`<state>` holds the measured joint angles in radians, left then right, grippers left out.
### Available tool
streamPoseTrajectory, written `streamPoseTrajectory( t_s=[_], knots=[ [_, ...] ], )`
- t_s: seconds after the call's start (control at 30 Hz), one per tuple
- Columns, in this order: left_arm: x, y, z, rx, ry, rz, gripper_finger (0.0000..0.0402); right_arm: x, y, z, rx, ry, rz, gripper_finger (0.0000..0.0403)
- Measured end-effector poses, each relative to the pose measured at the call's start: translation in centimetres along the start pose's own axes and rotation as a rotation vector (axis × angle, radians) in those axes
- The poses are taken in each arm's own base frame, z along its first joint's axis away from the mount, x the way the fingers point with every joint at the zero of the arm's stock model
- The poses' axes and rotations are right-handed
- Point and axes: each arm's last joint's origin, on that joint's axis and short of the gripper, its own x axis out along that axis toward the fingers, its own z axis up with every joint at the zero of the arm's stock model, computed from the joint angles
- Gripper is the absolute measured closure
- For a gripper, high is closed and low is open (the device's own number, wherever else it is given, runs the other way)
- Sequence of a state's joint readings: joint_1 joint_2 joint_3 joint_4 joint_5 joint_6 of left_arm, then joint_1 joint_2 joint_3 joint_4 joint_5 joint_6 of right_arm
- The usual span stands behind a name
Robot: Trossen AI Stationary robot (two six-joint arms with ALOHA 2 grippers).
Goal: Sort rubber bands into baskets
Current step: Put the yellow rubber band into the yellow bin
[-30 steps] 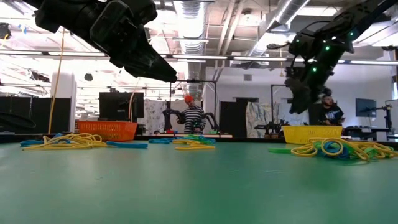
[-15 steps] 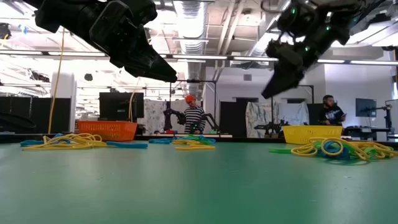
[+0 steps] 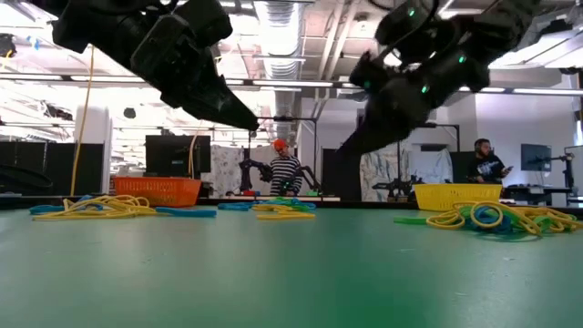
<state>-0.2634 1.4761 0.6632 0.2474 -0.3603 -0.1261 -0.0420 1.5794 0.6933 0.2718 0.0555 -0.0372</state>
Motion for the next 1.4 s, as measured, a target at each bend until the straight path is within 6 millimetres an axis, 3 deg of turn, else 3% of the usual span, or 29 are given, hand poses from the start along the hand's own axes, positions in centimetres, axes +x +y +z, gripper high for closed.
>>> streamPoseTrajectory(
  t_s=[0.17,0.33,0.87,1.0,1.2,1.4],
  knots=[
    [0.0,0.0,0.0,0.000,-0.003,0.003,0.0216,2.6,0.1,-1.4,-0.011,0.067,0.000,0.0237],
    [0.0,0.0,0.1,-0.002,-0.008,0.003,0.0216,4.6,-0.1,-1.5,-0.018,0.099,-0.007,0.0237],
    [0.0,0.0,0.1,-0.001,-0.006,0.003,0.0216,8.6,-1.0,-1.8,0.022,0.144,-0.007,0.0239],
    [0.0,0.0,0.1,-0.001,-0.006,0.003,0.0216,8.6,-1.0,-1.7,0.025,0.138,-0.010,0.0275],
    [0.0,0.0,0.1,-0.001,-0.006,0.003,0.0216,8.7,-1.0,-1.7,0.005,0.140,-0.018,0.0381],
    [0.0,0.0,0.1,-0.001,-0.006,0.003,0.0216,8.7,-0.6,-1.6,-0.007,0.142,-0.042,0.0387]
  ],
)
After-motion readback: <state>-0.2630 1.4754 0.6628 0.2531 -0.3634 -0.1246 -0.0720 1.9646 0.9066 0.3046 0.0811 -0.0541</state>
